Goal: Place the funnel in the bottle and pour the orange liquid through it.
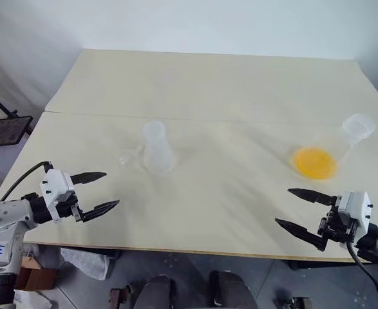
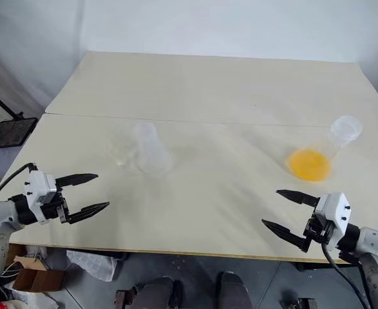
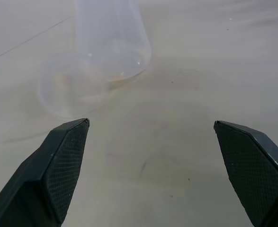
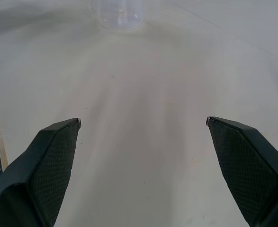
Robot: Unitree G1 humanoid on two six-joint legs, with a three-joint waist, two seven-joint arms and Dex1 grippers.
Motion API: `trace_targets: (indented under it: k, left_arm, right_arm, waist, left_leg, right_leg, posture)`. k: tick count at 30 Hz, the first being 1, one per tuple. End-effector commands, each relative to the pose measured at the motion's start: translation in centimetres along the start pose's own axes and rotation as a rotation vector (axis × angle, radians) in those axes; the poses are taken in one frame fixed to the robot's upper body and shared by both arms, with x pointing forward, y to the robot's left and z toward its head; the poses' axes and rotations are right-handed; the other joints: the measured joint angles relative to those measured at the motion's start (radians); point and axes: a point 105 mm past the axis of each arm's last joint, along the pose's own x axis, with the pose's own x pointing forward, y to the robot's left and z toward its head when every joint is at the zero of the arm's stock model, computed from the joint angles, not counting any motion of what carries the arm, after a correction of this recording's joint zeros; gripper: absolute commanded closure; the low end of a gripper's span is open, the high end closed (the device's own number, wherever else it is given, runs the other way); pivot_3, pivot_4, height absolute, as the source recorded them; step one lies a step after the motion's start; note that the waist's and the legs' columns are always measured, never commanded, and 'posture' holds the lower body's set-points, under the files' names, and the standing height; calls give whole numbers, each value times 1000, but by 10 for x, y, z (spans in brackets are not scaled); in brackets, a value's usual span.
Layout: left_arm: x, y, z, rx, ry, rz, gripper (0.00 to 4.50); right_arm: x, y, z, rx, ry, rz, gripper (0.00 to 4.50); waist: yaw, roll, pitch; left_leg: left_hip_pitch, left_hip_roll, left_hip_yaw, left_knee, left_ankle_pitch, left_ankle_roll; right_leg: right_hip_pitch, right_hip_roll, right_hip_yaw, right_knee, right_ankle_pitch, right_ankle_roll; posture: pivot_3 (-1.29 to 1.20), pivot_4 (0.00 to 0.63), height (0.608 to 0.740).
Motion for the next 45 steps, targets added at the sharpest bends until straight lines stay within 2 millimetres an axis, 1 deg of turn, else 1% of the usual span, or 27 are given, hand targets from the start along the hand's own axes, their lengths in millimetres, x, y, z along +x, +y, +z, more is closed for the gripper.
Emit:
trace_targets:
  k: [1, 7, 13, 22, 30, 34, 38, 40, 42, 44, 45]
  left_arm:
    - [-1, 3, 6, 28, -18, 14, 0]
    - [-1, 6, 11, -1, -51, 43, 0]
    - [-8, 5, 12, -20, -67, 78, 0]
    - [-20, -1, 9, -38, -78, 164, 0]
    - [-21, -2, 17, -49, -107, 214, 0]
    - [-36, -3, 3, -115, -93, 313, 0]
    - [-64, -2, -25, -177, -51, 441, 0]
    - [-71, -3, -31, -192, -46, 468, 0]
    - [-71, -4, -29, -199, -58, 457, 0]
    - [-62, -7, -20, -206, -92, 399, 0]
    - [-53, -7, -10, -207, -127, 358, 0]
  right_arm:
    - [-4, -5, 7, -31, -27, -39, 34]
    - [-2, -6, 4, -26, -30, -33, 34]
    - [9, -3, 2, -17, -51, -6, 34]
    - [24, 1, 8, -12, -78, 36, 34]
    - [26, 3, 10, -9, -82, 59, 34]
    - [37, 4, 20, -16, -143, 70, 34]
    - [53, 3, 40, -6, -241, 46, 34]
    - [57, 4, 46, -7, -264, 40, 34]
    - [59, 3, 51, -7, -285, 29, 34]
    - [61, 3, 56, -8, -304, 15, 34]
    - [61, 2, 57, -7, -306, 9, 34]
  waist:
    - [0, 0, 0]
    - [0, 0, 0]
    - [-3, 0, 0]
    - [-1, 0, 0]
    - [1, 0, 0]
    - [-7, 0, 0]
    - [-6, 0, 0]
    - [-2, 0, 0]
    - [5, -2, -1]
    - [12, -3, -2]
    - [15, -3, -2]
  left_leg:
    - [0, 0, 0, 0, 0, 0]
    - [0, 0, 0, 0, 0, 0]
    - [0, 0, 0, 0, 0, 0]
    - [0, 0, 0, 0, 0, 0]
    - [0, 0, -1, 1, 0, 0]
    - [1, 0, 0, 0, 0, 0]
    - [1, 1, 0, 0, 0, -1]
    - [1, 1, 0, 0, 0, -1]
    - [1, 0, -1, 0, 0, -1]
    - [1, -1, -2, 1, 0, 0]
    - [1, -1, -2, 1, 0, 0]
  right_leg:
    - [0, 0, 0, 0, 0, 0]
    - [0, 0, 0, 0, 0, 0]
    - [0, 0, 0, 0, 0, 0]
    - [0, 0, 0, 0, 0, 0]
    - [1, 0, 0, 0, 0, 0]
    - [1, 0, 0, 0, 0, 0]
    - [1, 1, 0, 0, 0, 0]
    - [0, 1, 0, 0, 0, 0]
    - [1, 0, 0, 0, 0, 0]
    - [1, -1, -1, 0, 0, 0]
    - [1, -1, -1, 0, 0, 0]
  posture:
    - [0, 150, 740]
    - [0, 150, 740]
    - [0, 150, 740]
    - [0, 150, 740]
    - [0, 150, 740]
    - [0, 150, 740]
    - [0, 150, 740]
    - [0, 150, 740]
    - [0, 150, 740]
    - [0, 150, 740]
    - [0, 150, 740]
